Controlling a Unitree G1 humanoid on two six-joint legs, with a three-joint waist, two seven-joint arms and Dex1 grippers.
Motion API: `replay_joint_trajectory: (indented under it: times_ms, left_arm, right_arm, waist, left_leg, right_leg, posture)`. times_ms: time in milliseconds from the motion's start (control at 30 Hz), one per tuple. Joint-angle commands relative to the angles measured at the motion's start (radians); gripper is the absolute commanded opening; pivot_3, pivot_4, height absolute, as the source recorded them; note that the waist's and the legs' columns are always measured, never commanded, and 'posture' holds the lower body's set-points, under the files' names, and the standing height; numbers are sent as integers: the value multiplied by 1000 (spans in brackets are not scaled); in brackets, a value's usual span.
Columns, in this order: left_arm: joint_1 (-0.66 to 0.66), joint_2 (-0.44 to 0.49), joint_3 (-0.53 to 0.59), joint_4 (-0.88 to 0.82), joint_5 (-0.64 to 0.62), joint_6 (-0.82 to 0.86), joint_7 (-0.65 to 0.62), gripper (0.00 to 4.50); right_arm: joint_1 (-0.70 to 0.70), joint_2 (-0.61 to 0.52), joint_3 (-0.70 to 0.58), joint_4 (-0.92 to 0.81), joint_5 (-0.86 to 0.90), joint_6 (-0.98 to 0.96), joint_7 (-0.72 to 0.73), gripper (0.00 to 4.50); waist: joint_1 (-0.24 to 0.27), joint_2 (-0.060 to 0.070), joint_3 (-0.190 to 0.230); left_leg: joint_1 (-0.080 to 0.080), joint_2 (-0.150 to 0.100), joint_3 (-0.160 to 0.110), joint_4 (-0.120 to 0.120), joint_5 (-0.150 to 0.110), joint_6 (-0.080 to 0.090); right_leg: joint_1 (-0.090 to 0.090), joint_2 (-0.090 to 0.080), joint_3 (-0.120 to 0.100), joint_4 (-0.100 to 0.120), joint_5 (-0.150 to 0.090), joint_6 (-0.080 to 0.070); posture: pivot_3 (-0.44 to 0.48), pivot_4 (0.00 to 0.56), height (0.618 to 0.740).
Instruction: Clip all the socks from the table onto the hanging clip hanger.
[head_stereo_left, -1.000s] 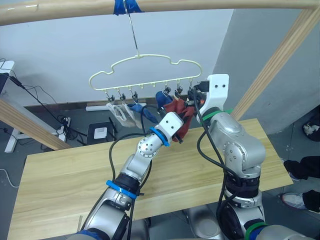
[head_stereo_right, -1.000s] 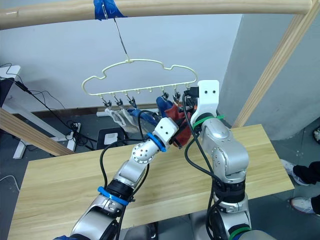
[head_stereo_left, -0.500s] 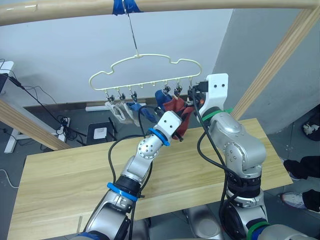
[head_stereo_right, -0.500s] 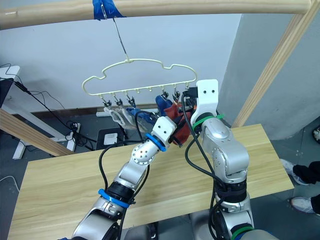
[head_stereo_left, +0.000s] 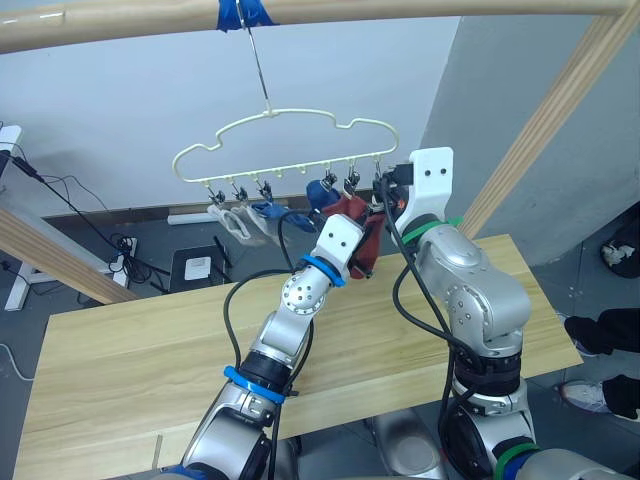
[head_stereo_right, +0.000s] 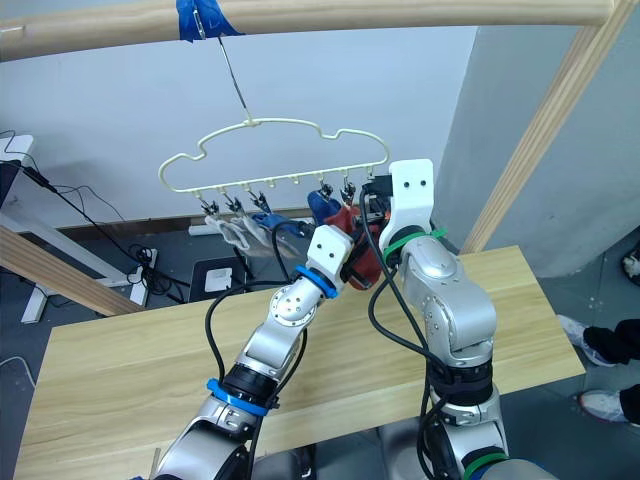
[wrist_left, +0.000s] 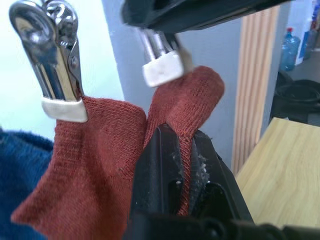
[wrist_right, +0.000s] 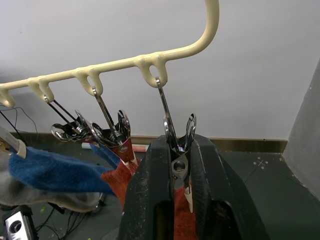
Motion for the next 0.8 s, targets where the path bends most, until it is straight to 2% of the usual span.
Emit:
replay_joint_trajectory:
  times_ms: [33, 800]
  left_arm:
    - [5, -13, 17, -63, -22, 10, 15, 0]
    - [44, -71, 10, -121, -62, 68, 33, 0]
  right_arm:
    - [-4, 1, 8, -46, -3, -32, 1, 131]
    - [-6, 29, -16, -40, 12, -18, -6, 131]
  waist:
    - [0, 0, 0]
    - [0, 0, 0]
  left_leg:
    - [0, 0, 0, 0, 0, 0]
    - [0, 0, 0, 0, 0, 0]
  right_leg:
    - [0, 0, 0, 0, 0, 0]
    - [0, 0, 0, 0, 0, 0]
  posture:
    - [-342, 225, 733]
    - [-338, 228, 733]
